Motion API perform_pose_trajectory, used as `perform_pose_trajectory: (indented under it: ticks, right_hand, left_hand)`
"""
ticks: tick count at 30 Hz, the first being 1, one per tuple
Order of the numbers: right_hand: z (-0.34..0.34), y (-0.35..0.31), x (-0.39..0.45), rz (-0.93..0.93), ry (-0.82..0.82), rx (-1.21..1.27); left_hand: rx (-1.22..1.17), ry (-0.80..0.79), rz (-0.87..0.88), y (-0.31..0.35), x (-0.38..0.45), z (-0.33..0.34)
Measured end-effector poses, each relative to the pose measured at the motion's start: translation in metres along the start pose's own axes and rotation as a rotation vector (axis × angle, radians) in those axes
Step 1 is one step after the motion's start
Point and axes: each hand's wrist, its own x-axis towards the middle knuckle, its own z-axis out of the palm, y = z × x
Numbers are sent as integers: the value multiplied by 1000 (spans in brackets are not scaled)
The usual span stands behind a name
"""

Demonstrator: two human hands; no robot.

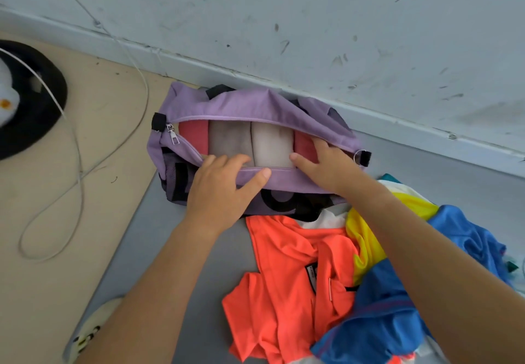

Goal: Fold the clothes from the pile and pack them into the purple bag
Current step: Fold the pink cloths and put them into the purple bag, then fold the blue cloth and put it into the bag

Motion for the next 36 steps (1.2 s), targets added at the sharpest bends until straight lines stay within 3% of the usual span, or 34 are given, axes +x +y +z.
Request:
perform_pose_trajectory:
  ticks: [4,7,9,12,16,18,20,22,24,29,33,36]
  right_hand:
    - [-10,-8,-23,-158,211,165]
    - [-14,4,-75,-204,394,325]
    - [-11,29,-112,-17,454,413]
    - [3,75,-162,326,574,508]
    - [34,114,-218,679,651,371]
    - [44,127,-232,816,619,332]
    - [46,138,-236,891,556,468]
    - [40,148,-241,860,463,654]
    - [34,155,-245,761,403,851]
    - [4,119,-252,459,176,1297]
    - [-29,82,-262,326,61,1442]
    - [-56,56,-274,354,282,1312]
  left_hand:
    - [99,-4,-25,14,-3,-4]
    - [132,53,168,45,-10,-2]
    - [90,32,309,70,-19,12]
    - [41,-3,384,100,-39,42]
    - [77,52,489,121,-67,83]
    - [67,-98,533,131,-78,102]
    - [36,-392,436,140,-88,121]
    - [-108,-667,224,147,-98,139]
    - [-414,-780,-4,157,-107,151]
    - [-944,-757,-427,186,-125,145]
    - [-1089,-600,-497,189,-128,97]
    - [-1153,-630,-441,189,-128,40]
